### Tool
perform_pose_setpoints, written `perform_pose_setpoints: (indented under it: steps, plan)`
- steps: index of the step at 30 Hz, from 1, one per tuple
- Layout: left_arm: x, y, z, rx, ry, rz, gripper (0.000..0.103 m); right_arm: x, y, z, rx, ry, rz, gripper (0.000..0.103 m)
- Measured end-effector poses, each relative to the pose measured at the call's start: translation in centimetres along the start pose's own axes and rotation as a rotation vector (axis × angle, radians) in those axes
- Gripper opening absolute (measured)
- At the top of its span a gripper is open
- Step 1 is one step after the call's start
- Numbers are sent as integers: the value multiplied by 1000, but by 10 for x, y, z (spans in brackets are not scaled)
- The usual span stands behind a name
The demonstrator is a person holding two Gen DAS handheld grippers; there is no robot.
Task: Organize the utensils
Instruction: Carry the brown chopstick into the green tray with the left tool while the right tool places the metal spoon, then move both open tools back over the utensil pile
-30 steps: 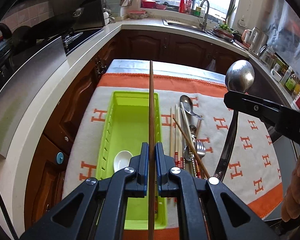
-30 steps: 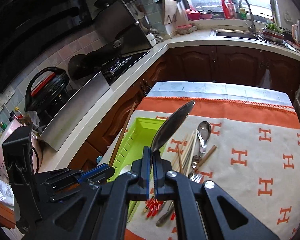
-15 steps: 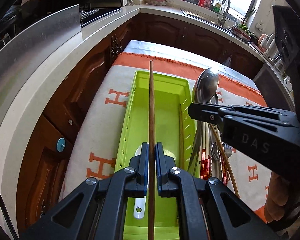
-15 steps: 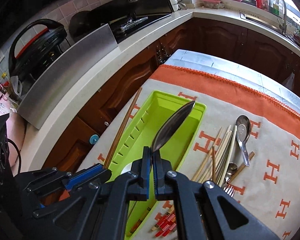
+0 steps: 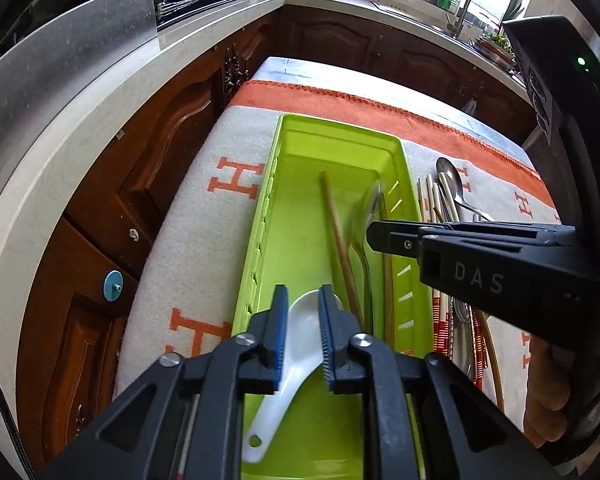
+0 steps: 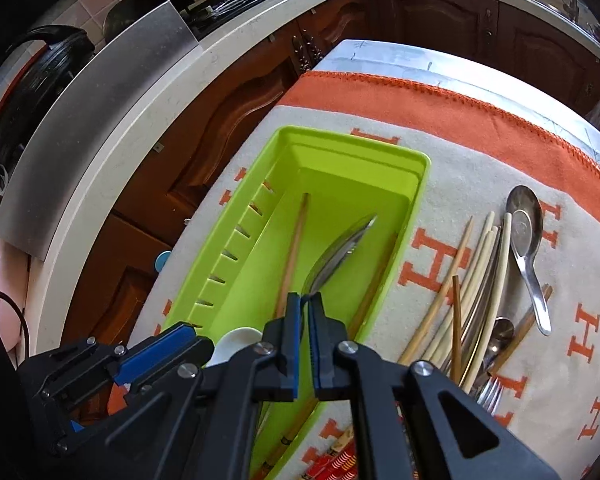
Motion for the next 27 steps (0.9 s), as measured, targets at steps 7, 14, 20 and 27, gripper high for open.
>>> perform_pose_setpoints:
  steps: [7,14,20,27]
  plan:
    - [-10,-7,1,27,-29,37,49,-8,-6,-4,23,-4,27,6]
    - [-23,-17,2,58,-51,52,54,-28,-14,-14,31,-39,35,6]
    - [-33,-26,0,80,-62,55,56,-47,-25,-26,38,-80,27,6]
    - [-44,-36,-3,105,-71,54,57,-73,-48,-43,61,-143,-4,6]
Point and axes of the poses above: each gripper's, at about its wrist camera, not at the fingertips, and x roughly the way its jaws point, y to its left, z to its top, the point moved 2 cm from there along x, roughly the way its jaws point, and after that the axes turned 14 degrees about x, right-handed, at the moved point
